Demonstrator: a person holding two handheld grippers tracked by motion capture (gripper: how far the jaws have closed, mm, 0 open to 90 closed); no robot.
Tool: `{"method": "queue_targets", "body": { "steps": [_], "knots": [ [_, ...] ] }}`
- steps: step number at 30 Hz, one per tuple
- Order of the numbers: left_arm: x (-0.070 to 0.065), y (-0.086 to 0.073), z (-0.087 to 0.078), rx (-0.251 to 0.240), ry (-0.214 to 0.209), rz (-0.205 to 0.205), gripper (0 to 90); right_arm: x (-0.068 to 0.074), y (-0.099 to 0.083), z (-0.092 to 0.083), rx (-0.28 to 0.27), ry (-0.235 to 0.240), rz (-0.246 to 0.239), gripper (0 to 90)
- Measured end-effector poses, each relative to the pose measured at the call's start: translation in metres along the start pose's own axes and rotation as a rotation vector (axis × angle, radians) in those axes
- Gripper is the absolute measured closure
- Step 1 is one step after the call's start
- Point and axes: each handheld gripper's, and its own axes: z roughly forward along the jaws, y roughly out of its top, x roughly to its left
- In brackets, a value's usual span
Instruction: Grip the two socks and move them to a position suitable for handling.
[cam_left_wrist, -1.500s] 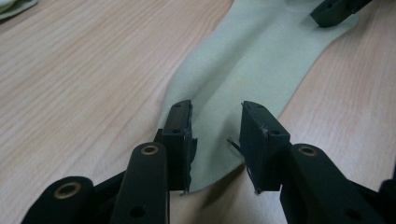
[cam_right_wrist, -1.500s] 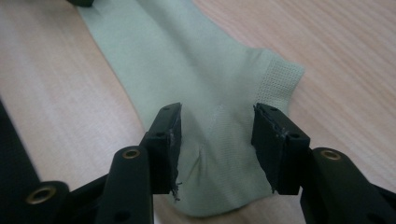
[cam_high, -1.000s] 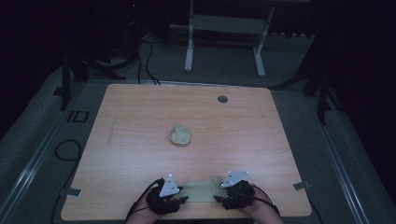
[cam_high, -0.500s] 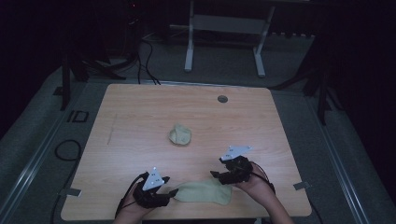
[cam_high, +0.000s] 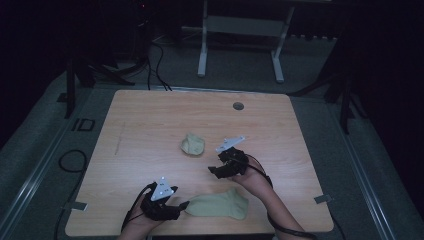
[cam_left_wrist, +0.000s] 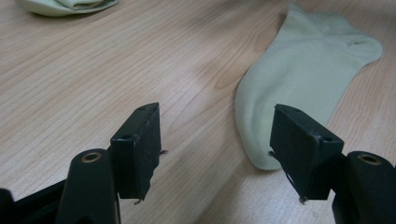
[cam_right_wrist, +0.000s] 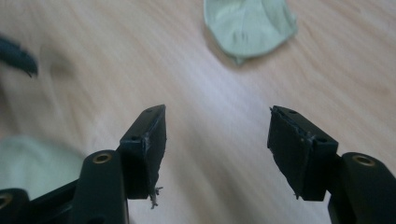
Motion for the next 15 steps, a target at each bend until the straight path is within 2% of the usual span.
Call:
{"method": "queue_targets", "body": {
  "steps": [4,7,9,12,15],
  "knots": [
    [0.000,0.000,0.000,0.001,-0.003,-0.003,33.8,-0.003,0.017,0.013,0.005,0.001,0.017,37.3],
    [0.000,0.000,0.000,-0.003,0.008,-0.009,27.8,-0.007,0.028,0.022,0.005,0.005,0.033,37.2],
    [0.000,0.000,-0.001,-0.007,0.008,-0.012,26.9,-0.011,0.036,0.028,0.007,0.004,0.048,37.3],
    [0.000,0.000,0.000,0.000,-0.003,-0.011,18.5,-0.018,0.045,0.037,0.002,0.001,0.093,37.2],
    [0.000,-0.001,0.000,0.000,-0.004,-0.011,14.1,-0.025,0.053,0.046,-0.002,-0.014,0.133,37.3]
  ]
}}
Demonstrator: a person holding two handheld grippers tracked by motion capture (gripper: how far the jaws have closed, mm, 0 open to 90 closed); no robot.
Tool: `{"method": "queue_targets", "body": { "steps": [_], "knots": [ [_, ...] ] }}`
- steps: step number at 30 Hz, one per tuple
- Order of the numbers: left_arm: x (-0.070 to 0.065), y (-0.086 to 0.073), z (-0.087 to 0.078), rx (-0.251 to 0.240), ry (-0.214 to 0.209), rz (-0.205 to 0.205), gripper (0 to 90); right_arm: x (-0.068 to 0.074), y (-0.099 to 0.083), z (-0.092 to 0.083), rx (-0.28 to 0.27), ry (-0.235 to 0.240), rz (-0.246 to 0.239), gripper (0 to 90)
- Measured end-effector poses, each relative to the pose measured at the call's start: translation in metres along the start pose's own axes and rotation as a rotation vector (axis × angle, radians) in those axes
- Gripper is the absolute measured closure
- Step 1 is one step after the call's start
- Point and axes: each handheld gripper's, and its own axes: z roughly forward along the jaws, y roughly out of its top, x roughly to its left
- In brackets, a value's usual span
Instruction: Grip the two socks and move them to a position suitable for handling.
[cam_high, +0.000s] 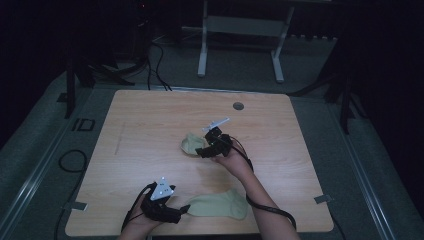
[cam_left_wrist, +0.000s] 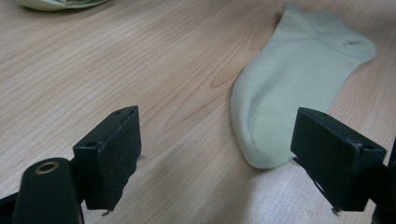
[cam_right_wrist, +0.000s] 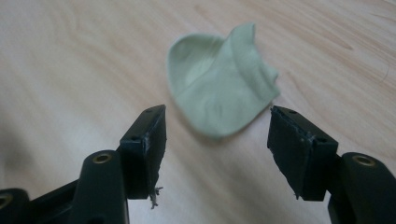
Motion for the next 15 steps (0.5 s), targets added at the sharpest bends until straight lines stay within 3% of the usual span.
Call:
{"method": "queue_targets", "body": {
  "steps": [2,3,4,8,15],
  "knots": [
    [0.001,0.000,0.000,-0.006,0.000,-0.003,12.6,-0.001,0.002,0.003,0.000,-0.002,0.012,37.3],
    [0.002,-0.001,0.001,0.005,0.024,-0.003,12.6,-0.001,0.004,0.006,0.002,-0.012,0.021,37.3],
    [0.003,-0.001,0.001,0.007,0.022,-0.006,7.0,-0.001,0.010,0.015,0.019,-0.025,0.025,37.3],
    [0.007,-0.002,0.000,0.002,0.022,-0.035,7.0,0.001,0.018,0.026,0.043,-0.036,0.033,37.3],
    [0.005,-0.002,0.001,0.014,0.028,-0.030,7.1,0.011,0.034,0.052,0.046,-0.089,0.047,37.3]
  ]
}}
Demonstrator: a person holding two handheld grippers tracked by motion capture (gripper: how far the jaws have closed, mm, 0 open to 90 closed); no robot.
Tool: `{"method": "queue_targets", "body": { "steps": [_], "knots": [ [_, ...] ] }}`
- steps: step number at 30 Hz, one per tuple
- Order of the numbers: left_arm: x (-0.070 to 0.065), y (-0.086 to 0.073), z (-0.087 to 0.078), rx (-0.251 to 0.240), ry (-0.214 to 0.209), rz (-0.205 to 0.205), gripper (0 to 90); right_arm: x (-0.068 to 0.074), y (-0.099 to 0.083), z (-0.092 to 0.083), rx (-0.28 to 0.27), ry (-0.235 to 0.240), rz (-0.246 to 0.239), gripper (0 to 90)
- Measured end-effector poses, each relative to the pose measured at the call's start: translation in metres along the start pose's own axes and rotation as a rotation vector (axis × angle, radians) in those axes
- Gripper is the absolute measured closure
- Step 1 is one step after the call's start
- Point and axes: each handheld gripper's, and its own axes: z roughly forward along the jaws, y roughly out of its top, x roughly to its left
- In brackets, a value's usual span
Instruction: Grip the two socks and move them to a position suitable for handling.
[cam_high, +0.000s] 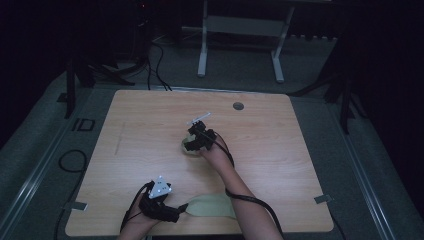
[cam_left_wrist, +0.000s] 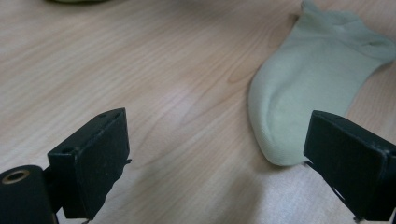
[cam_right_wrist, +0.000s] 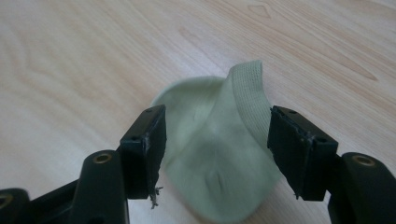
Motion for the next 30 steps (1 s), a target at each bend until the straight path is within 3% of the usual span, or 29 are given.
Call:
{"method": "queue_targets", "body": {
  "steps": [5,8,11,13,19,24,30],
  "knots": [
    [0.000,-0.001,0.000,0.004,0.003,-0.004,7.1,0.002,0.000,0.018,0.030,-0.032,0.028,37.3],
    [0.003,-0.002,-0.001,-0.001,0.007,-0.020,7.1,0.009,0.000,0.025,0.054,-0.041,-0.005,36.9],
    [0.005,-0.002,-0.002,-0.008,0.008,-0.033,7.1,0.018,0.000,0.027,0.066,-0.090,-0.077,49.1],
    [0.005,-0.002,-0.002,-0.008,0.011,-0.034,7.1,0.020,-0.001,0.027,0.066,-0.082,-0.072,52.7],
    [0.004,-0.002,-0.001,-0.002,0.015,-0.031,7.1,0.024,0.000,0.025,0.071,-0.098,-0.128,78.9],
    [0.005,-0.002,-0.001,-0.004,0.017,-0.030,7.1,0.022,0.001,0.015,0.071,-0.099,-0.146,81.9],
    [0.005,-0.002,0.000,0.000,0.018,-0.038,7.1,0.017,-0.003,-0.019,0.019,-0.094,-0.138,81.9]
  ]
}}
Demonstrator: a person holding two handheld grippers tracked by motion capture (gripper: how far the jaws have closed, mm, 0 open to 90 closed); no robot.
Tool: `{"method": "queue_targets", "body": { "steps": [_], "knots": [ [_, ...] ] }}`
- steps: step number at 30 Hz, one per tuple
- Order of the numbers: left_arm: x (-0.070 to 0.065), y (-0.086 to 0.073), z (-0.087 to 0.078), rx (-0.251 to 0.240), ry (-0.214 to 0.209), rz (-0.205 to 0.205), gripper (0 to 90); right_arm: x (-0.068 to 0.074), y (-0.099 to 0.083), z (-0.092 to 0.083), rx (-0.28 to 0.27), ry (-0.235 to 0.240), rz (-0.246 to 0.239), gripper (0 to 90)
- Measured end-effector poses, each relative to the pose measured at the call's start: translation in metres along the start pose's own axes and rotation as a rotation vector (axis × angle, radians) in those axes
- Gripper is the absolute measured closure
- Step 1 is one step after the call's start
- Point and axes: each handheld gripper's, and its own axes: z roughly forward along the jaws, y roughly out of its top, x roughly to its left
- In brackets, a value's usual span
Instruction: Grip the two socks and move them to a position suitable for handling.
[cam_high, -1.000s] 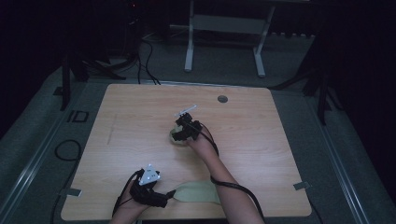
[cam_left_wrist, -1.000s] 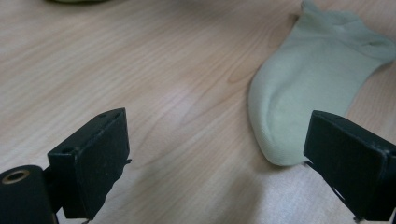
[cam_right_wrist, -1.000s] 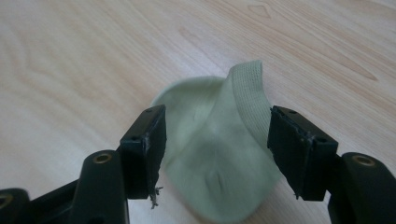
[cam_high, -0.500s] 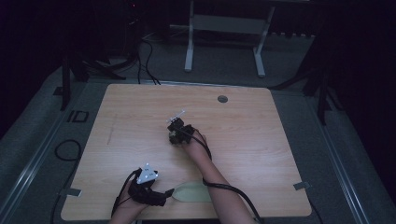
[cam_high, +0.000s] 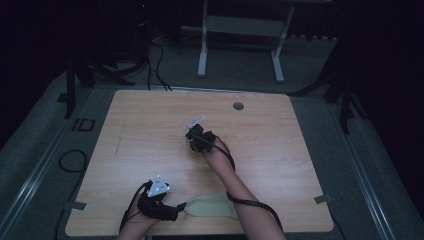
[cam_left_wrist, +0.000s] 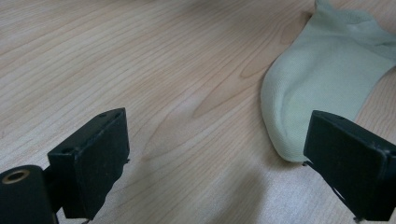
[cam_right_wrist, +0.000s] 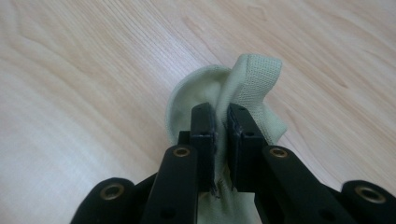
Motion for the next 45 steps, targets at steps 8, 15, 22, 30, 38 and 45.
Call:
{"method": "queue_targets", "body": {
  "steps": [8,15,22,30,38,45],
  "knots": [
    [-0.001,0.003,-0.001,0.001,0.002,0.001,7.1,-0.001,-0.026,-0.043,-0.025,-0.038,-0.033,81.8],
    [-0.007,0.006,-0.002,-0.004,0.017,0.021,7.1,-0.002,-0.064,-0.077,-0.072,-0.047,-0.031,81.8],
    [-0.009,0.006,0.002,0.011,0.011,0.027,7.1,0.006,-0.099,-0.077,-0.048,-0.066,0.000,81.5],
    [-0.009,0.010,0.006,0.017,0.012,0.040,7.5,0.016,-0.119,-0.044,0.007,-0.047,0.034,74.2],
    [-0.010,0.025,0.011,-0.001,-0.014,0.035,12.9,0.011,-0.114,-0.058,-0.054,0.001,0.055,55.8],
    [-0.017,0.060,0.022,0.009,-0.025,0.109,14.7,-0.005,-0.097,-0.092,-0.197,0.042,-0.090,57.3]
  ]
}}
